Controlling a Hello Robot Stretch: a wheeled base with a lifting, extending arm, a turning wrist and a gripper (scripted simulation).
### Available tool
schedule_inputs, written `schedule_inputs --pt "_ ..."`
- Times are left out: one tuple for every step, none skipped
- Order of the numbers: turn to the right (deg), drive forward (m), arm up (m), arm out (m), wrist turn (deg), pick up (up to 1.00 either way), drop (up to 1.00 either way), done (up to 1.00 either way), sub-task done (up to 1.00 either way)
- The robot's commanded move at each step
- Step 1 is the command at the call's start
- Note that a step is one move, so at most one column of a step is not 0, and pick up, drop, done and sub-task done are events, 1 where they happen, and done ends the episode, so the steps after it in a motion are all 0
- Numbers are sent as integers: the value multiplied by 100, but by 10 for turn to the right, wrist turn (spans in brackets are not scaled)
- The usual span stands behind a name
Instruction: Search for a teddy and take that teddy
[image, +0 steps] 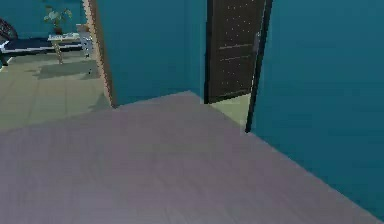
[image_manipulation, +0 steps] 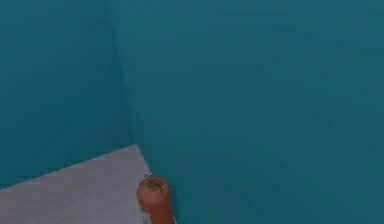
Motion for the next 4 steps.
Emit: schedule_inputs --pt "-360 0 0 0 0 0 0 0 0" --pt "0 20 0 0 0 0 0 0 0" --pt "420 0 0 0 0 0 0 0 0" --pt "0 100 0 0 0 0 0 0 0"
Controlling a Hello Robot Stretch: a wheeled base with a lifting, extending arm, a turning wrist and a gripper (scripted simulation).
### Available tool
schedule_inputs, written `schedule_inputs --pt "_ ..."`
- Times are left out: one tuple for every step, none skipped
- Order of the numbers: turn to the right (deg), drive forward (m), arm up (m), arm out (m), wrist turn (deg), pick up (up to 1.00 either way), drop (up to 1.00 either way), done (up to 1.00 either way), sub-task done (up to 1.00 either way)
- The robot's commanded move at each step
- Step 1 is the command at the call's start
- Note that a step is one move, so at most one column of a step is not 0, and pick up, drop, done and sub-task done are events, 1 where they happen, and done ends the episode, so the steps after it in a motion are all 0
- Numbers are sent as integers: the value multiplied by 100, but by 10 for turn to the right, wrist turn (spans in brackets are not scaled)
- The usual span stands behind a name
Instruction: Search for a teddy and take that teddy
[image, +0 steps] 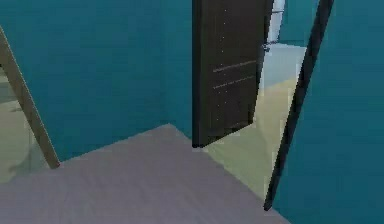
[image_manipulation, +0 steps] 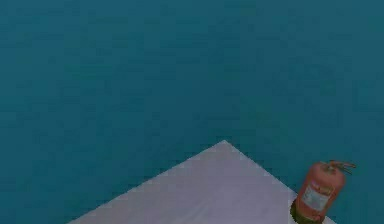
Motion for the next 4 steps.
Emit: schedule_inputs --pt "0 100 0 0 0 0 0 0 0" --pt "30 0 0 0 0 0 0 0 0" --pt "0 5 0 0 0 0 0 0 0" --pt "450 0 0 0 0 0 0 0 0"
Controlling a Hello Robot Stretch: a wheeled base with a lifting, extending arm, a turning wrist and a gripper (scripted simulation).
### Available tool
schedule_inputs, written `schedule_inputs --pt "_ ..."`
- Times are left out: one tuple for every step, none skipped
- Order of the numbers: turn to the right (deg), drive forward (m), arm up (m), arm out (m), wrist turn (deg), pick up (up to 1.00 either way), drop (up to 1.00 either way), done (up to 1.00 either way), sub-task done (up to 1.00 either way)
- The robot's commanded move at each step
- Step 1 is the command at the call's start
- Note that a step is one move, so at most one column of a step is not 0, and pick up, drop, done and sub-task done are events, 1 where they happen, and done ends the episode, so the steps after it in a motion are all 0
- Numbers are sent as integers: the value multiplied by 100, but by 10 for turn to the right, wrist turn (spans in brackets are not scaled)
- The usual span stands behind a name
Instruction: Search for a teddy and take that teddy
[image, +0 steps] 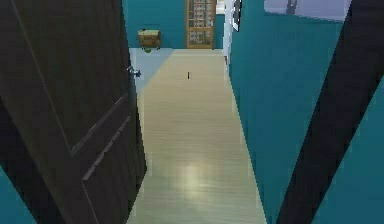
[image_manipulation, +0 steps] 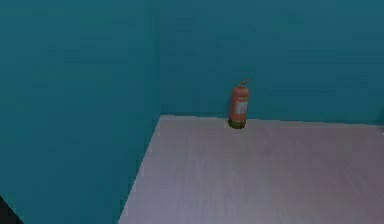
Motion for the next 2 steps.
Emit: schedule_inputs --pt "60 0 0 0 0 0 0 0 0" --pt "0 100 0 0 0 0 0 0 0"
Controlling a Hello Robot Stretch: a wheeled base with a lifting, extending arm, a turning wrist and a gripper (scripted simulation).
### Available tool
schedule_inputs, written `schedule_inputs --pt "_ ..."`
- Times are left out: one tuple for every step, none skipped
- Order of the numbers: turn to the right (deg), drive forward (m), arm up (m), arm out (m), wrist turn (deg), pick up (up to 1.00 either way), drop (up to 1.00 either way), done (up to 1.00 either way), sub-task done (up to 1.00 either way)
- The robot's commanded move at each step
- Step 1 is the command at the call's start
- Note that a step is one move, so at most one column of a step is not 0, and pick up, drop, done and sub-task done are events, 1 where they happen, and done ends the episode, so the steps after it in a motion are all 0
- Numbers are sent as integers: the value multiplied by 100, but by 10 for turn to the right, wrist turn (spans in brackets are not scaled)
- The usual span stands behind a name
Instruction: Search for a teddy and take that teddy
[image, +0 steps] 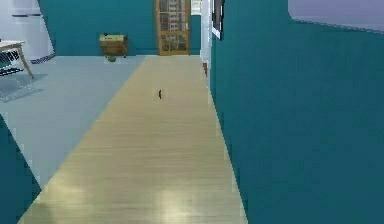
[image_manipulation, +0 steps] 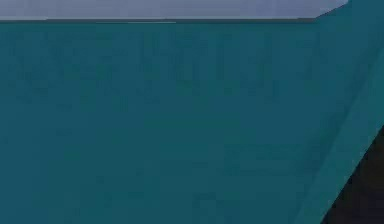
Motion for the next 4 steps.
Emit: schedule_inputs --pt "0 100 0 0 0 0 0 0 0" --pt "0 100 0 0 0 0 0 0 0" --pt "0 100 0 0 0 0 0 0 0" --pt "0 65 0 0 0 0 0 0 0"
